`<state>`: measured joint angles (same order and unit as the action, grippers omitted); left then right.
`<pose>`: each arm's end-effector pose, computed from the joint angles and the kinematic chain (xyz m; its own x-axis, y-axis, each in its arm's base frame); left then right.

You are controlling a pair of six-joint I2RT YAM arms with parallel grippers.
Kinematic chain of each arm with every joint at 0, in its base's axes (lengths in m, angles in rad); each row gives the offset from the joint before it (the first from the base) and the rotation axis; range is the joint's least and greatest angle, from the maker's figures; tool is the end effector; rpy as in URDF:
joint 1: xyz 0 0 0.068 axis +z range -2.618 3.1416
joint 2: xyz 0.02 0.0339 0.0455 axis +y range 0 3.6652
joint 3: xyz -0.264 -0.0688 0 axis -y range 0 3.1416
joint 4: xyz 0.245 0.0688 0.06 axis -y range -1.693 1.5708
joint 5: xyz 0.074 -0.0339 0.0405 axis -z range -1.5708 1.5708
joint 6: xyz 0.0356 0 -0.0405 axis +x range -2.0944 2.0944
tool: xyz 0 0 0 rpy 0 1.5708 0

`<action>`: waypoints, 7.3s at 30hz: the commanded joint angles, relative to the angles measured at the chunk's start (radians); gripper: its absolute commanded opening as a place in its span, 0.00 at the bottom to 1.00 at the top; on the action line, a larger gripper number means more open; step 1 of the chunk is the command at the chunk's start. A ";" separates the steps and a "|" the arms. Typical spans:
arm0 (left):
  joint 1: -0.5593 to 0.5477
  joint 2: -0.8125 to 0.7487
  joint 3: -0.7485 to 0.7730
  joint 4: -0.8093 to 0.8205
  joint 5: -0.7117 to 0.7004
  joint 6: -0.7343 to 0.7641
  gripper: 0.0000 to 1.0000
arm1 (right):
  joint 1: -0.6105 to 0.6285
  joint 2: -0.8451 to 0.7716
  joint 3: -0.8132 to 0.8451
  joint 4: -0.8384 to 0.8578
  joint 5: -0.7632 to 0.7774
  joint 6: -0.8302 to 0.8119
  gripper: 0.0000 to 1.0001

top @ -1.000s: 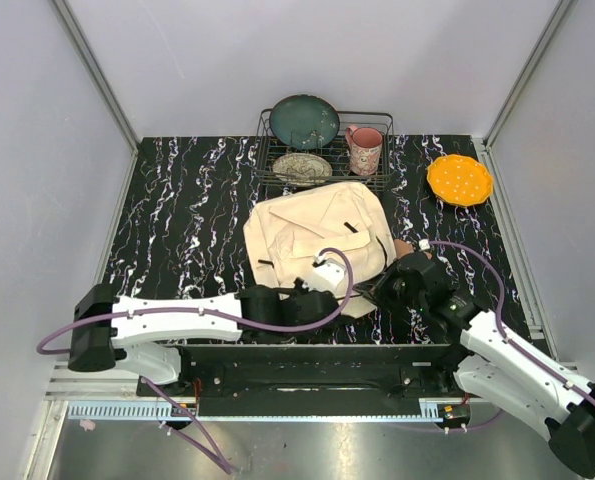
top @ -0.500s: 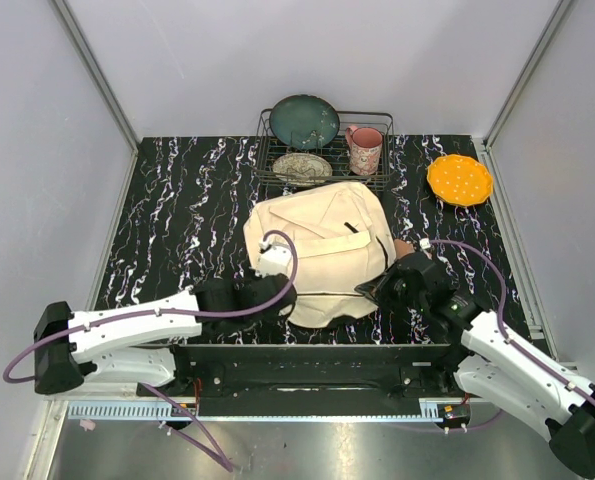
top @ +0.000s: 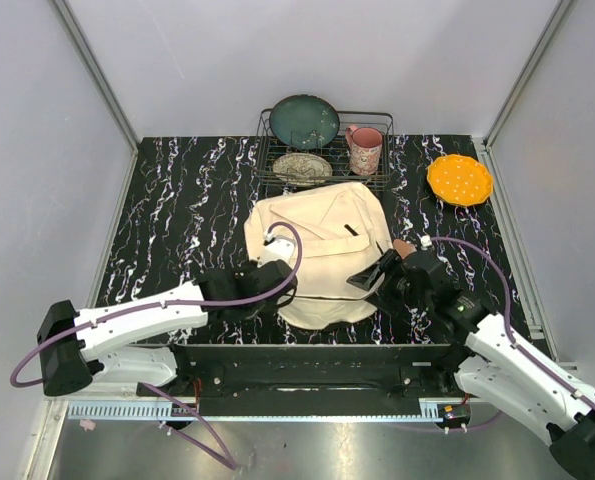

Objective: Pack the student bag
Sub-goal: Zip the student bag at the center of the board, then unzip the student bag at the center of the board.

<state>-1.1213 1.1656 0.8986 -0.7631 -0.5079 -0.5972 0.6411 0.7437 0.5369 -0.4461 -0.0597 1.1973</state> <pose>0.1121 -0.1926 0.2592 -0.6894 0.2982 -0.6601 0.3513 0.9346 0.0553 0.1308 0.1003 0.2341 -0.7689 0.5859 -0.2561 0.2216 0.6198 0.7528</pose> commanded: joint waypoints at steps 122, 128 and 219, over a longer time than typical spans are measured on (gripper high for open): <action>0.371 0.429 0.618 0.172 0.465 0.234 0.94 | -0.305 0.311 0.305 0.004 0.022 -0.358 0.72; 0.371 0.607 0.739 0.209 0.598 0.258 0.95 | -0.388 0.503 0.327 0.133 -0.133 -0.370 0.67; 0.385 0.313 0.074 0.579 0.433 0.252 0.74 | -0.373 0.822 0.517 0.245 -0.209 -0.748 0.44</action>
<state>-0.7406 1.5230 0.9710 -0.2440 -0.0433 -0.3923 0.2409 1.5612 1.0061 -0.2123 -0.2821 0.4965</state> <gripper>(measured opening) 0.740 0.448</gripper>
